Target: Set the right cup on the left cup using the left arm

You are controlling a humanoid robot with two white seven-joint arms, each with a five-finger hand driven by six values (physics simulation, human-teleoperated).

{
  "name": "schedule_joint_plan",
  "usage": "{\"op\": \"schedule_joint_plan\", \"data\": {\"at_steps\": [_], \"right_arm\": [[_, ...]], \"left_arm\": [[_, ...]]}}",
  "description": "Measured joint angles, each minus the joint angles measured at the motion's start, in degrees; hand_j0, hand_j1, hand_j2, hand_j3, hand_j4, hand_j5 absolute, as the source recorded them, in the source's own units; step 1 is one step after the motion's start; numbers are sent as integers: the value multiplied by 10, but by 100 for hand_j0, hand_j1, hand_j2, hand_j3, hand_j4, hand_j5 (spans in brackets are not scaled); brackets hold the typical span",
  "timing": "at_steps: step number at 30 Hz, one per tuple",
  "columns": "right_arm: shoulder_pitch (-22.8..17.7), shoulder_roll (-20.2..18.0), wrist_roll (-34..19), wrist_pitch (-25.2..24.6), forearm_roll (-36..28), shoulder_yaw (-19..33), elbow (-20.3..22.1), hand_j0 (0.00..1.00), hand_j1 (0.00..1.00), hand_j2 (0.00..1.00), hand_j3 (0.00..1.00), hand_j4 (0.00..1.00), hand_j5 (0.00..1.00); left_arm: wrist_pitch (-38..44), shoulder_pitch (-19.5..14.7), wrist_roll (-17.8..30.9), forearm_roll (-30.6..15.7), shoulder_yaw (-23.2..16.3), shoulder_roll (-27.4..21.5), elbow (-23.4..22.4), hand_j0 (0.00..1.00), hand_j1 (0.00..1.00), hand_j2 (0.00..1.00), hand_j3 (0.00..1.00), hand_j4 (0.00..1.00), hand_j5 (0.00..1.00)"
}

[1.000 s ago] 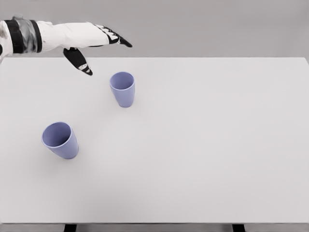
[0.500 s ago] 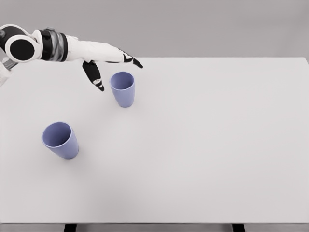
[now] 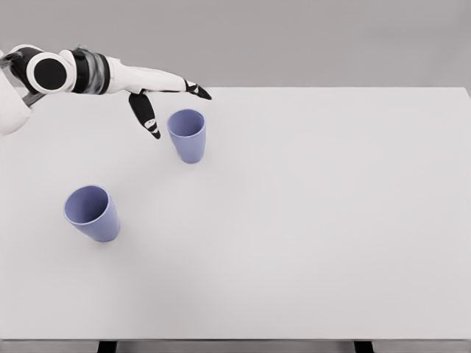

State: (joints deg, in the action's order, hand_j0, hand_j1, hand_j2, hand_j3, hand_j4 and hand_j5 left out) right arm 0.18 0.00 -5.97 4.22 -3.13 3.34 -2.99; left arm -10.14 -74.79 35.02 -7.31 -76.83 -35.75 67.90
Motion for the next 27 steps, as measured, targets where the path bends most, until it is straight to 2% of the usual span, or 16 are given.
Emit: {"op": "schedule_joint_plan", "data": {"at_steps": [6, 27], "right_arm": [[0, 0, 0, 0, 0, 0, 0, 100, 100, 100, 100, 100, 100], [0, 0, 0, 0, 0, 0, 0, 100, 100, 100, 100, 100, 100]], "left_arm": [[7, 3, 0, 3, -2, 19, -25, 100, 100, 100, 100, 100, 100], [8, 11, 0, 7, -20, 51, -52, 100, 100, 100, 100, 100, 100]]}}
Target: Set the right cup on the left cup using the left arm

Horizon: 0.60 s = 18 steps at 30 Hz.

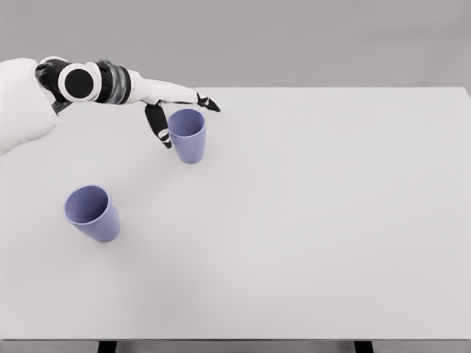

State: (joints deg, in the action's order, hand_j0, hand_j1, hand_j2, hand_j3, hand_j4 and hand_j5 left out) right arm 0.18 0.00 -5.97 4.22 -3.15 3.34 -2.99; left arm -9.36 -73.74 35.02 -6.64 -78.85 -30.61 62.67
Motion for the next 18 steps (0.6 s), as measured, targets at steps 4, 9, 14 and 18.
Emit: {"op": "schedule_joint_plan", "data": {"at_steps": [4, 9, 14, 18], "right_arm": [[0, 0, 0, 0, 0, 0, 0, 100, 100, 100, 100, 100, 100], [0, 0, 0, 0, 0, 0, 0, 100, 100, 100, 100, 100, 100], [0, 0, 0, 0, 0, 0, 0, 100, 100, 100, 100, 100, 100], [0, 0, 0, 0, 0, 0, 0, 100, 100, 100, 100, 100, 100]], "left_arm": [[0, 2, 0, 1, -3, 2, -5, 100, 100, 100, 100, 100, 100], [0, 3, 0, 3, -6, 3, -7, 100, 100, 100, 100, 100, 100], [0, 4, 0, 5, -7, 6, -12, 100, 100, 100, 100, 100, 100], [-1, 4, 0, 8, -7, 14, -23, 100, 100, 100, 100, 100, 100]]}}
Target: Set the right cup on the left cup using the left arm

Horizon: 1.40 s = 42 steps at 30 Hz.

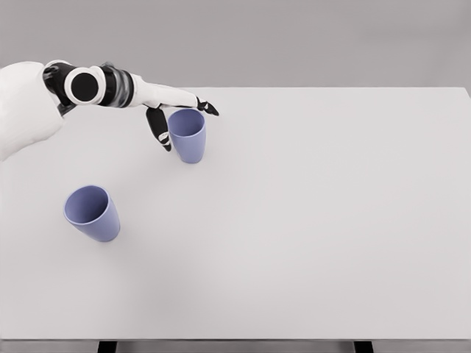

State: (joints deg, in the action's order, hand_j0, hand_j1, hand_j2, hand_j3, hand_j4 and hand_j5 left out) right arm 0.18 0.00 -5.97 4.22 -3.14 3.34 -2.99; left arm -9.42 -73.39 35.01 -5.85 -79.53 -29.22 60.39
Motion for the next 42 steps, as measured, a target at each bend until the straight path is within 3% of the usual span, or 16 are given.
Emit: {"op": "schedule_joint_plan", "data": {"at_steps": [17, 27, 42], "right_arm": [[0, 0, 0, 0, 0, 0, 0, 100, 100, 100, 100, 100, 100], [0, 0, 0, 0, 0, 0, 0, 100, 100, 100, 100, 100, 100], [0, 0, 0, 0, 0, 0, 0, 100, 100, 100, 100, 100, 100]], "left_arm": [[0, 0, 0, 10, -1, 17, -24, 100, 100, 100, 100, 100, 100], [0, 0, 0, 14, 0, 18, -25, 76, 76, 76, 76, 76, 76], [-7, -7, 0, 15, 0, 3, 0, 72, 72, 72, 72, 72, 72]]}}
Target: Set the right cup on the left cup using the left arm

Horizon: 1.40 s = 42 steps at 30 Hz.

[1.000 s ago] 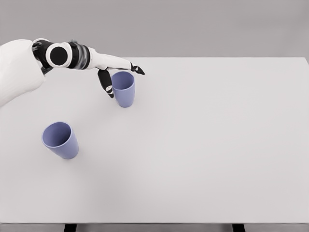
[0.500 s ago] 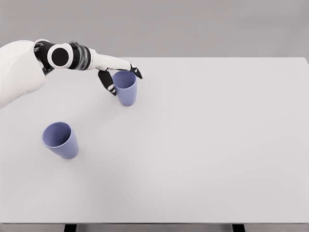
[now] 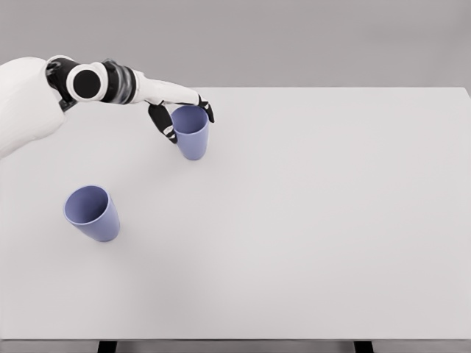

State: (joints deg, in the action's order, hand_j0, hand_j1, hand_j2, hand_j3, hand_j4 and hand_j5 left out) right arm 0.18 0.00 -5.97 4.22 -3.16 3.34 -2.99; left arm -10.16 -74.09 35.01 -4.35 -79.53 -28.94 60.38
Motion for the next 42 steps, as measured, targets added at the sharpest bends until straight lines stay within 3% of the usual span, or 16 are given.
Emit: {"op": "schedule_joint_plan", "data": {"at_steps": [9, 16, 26, 42], "right_arm": [[0, 0, 0, 0, 0, 0, 0, 100, 100, 100, 100, 100, 100], [0, 0, 0, 0, 0, 0, 0, 100, 100, 100, 100, 100, 100], [0, 0, 0, 0, 0, 0, 0, 100, 100, 100, 100, 100, 100], [0, 0, 0, 0, 0, 0, 0, 100, 100, 100, 100, 100, 100]], "left_arm": [[-1, -15, 0, -5, 0, -51, 66, 71, 71, 71, 71, 71, 71], [-2, -24, 0, -13, 2, -118, 153, 71, 71, 71, 71, 71, 71], [-1, -46, 0, -27, 6, -194, 245, 71, 71, 71, 71, 71, 71], [-2, -71, 0, -52, 9, -284, 332, 71, 71, 71, 71, 71, 71]]}}
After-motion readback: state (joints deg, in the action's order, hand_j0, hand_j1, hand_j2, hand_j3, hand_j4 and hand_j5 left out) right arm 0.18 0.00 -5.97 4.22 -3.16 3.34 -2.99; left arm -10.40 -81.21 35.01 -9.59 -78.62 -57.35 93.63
